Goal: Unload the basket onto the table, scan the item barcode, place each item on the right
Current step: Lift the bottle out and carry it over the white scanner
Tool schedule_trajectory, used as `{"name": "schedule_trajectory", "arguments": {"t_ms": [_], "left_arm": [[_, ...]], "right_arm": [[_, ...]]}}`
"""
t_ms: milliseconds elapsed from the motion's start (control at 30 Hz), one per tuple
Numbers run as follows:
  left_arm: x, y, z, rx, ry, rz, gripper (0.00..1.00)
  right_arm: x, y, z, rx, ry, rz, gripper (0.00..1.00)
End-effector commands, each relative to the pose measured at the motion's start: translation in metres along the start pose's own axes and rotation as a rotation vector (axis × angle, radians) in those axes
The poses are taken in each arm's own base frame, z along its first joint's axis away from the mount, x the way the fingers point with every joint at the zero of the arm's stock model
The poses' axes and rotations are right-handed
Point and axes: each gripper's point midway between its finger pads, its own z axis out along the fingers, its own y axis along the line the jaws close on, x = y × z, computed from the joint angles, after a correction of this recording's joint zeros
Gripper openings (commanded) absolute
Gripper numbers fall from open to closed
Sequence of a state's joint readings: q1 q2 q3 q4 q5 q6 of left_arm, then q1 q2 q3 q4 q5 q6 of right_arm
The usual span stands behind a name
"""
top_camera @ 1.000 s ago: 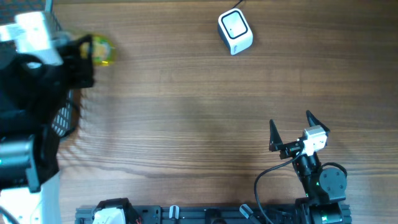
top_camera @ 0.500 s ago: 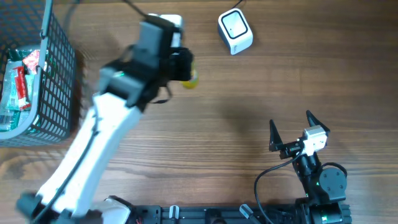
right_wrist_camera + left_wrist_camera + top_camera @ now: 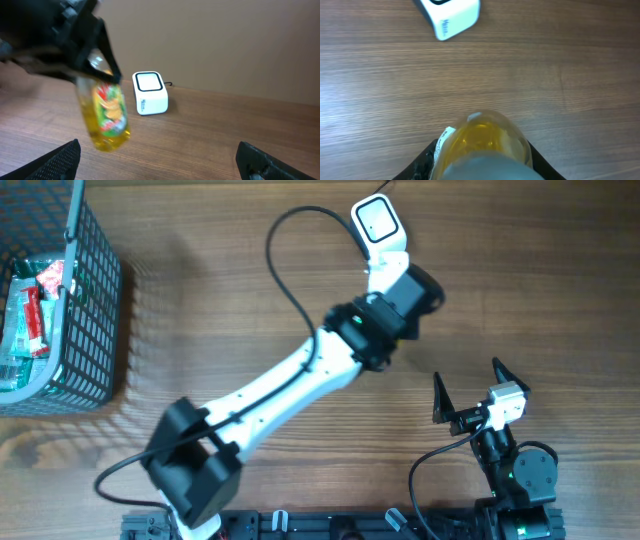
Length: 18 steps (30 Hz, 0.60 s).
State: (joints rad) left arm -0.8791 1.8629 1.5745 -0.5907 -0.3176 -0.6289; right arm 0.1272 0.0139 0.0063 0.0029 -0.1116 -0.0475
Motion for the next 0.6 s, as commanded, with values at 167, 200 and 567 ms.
{"name": "schedule_trajectory", "arguments": {"t_ms": [167,200,567], "left_arm": [[0.024,-0.010,0.026,-0.111,-0.082,-0.154,0.31],[0.027,-0.009,0.030,-0.118,-0.077,-0.175,0.30],[0.050,-0.019,0.040,-0.109,-0.031,-0.184,0.31]], "right_arm": [[0.000,-0.001,0.000,0.002,0.000,-0.004,1.00],[0.000,-0.001,0.000,0.002,0.000,-0.005,1.00],[0.000,-0.001,0.000,0.002,0.000,-0.005,1.00]]}}
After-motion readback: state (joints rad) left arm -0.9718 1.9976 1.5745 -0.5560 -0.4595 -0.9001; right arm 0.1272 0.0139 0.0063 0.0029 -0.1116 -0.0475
